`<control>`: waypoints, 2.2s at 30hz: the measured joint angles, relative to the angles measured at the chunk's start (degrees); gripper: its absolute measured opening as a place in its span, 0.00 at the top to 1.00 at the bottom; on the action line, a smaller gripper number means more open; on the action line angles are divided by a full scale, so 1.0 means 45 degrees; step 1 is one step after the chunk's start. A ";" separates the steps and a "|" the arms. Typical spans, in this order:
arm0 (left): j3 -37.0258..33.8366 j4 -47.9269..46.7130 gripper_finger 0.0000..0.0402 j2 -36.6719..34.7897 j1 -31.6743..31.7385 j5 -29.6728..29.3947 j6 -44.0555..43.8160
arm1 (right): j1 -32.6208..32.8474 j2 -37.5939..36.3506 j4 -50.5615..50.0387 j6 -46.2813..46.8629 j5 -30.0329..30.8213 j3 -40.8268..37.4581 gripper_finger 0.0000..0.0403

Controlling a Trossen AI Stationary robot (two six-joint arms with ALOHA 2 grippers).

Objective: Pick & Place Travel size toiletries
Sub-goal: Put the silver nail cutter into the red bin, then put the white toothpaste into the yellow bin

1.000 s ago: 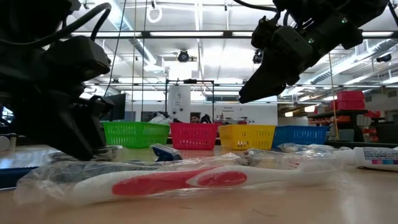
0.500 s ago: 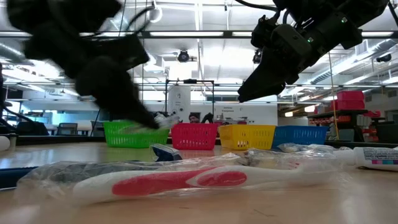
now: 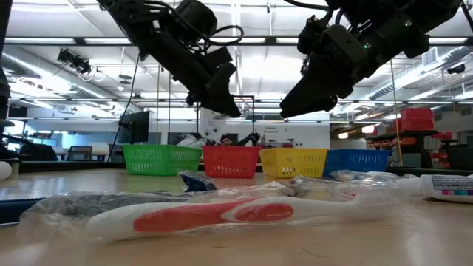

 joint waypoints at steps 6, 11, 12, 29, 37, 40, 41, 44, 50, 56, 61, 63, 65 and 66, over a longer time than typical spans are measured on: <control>0.0014 0.0106 0.85 0.0432 0.0482 0.0262 0.0025 | -0.0004 0.0005 0.0004 0.0000 0.0000 0.0000 0.53; 0.0000 0.0246 0.84 0.1750 0.0503 0.0270 0.0013 | 0.0000 0.0010 0.0002 0.0005 0.0000 0.0000 0.54; -0.0003 0.0227 0.84 0.1978 0.0539 0.0307 -0.0005 | 0.0000 0.0010 -0.0003 0.0005 0.0000 0.0000 0.54; -0.0010 0.0284 0.63 0.2685 0.0593 0.0627 0.0820 | -0.0001 0.0016 -0.0102 0.0007 -0.0001 0.0000 0.55; -0.0015 -0.0432 0.59 0.0865 0.0544 0.0320 0.0638 | 0.0000 0.0017 -0.0102 0.0130 0.0005 0.0000 0.55; -0.0012 -0.1152 0.62 -0.0552 0.0530 0.0357 0.0321 | 0.0000 0.0019 -0.0170 0.0574 0.0088 0.0000 0.54; -0.0010 -0.1434 0.63 -0.1032 0.0519 0.0362 0.0302 | -0.0005 0.0019 -0.0220 0.0656 0.0102 0.0000 0.53; -0.0010 -0.2318 0.66 -0.2374 0.0418 0.0299 0.0596 | 0.0007 0.0019 -0.0304 0.0790 0.0307 0.0000 0.51; -0.0117 -0.4336 0.70 -0.4256 -0.0028 0.0287 0.0588 | 0.0056 -0.0360 -0.1674 0.0860 0.0669 -0.0001 0.44; -0.1602 -0.4420 0.70 -0.5076 -0.0928 0.0287 0.0067 | 0.0395 -0.2112 -0.4806 0.1046 0.0670 0.0497 0.42; -0.3389 -0.3366 0.70 -0.5130 -0.1773 0.0307 -0.0792 | 0.0542 -0.3465 -0.6083 0.1760 0.0645 0.0593 0.45; -0.4131 -0.2240 0.70 -0.5103 -0.2182 0.0412 -0.1280 | 0.0554 -0.3703 -0.6228 0.1753 0.0448 0.0593 0.45; -0.4807 -0.1081 0.70 -0.5084 -0.2595 0.0620 -0.1661 | 0.0545 -0.3759 -0.6175 0.1699 0.0094 0.0593 0.46; -0.5103 -0.0483 0.70 -0.5084 -0.2796 0.0747 -0.1761 | 0.0547 -0.3764 -0.6228 0.1703 -0.0202 0.0593 0.46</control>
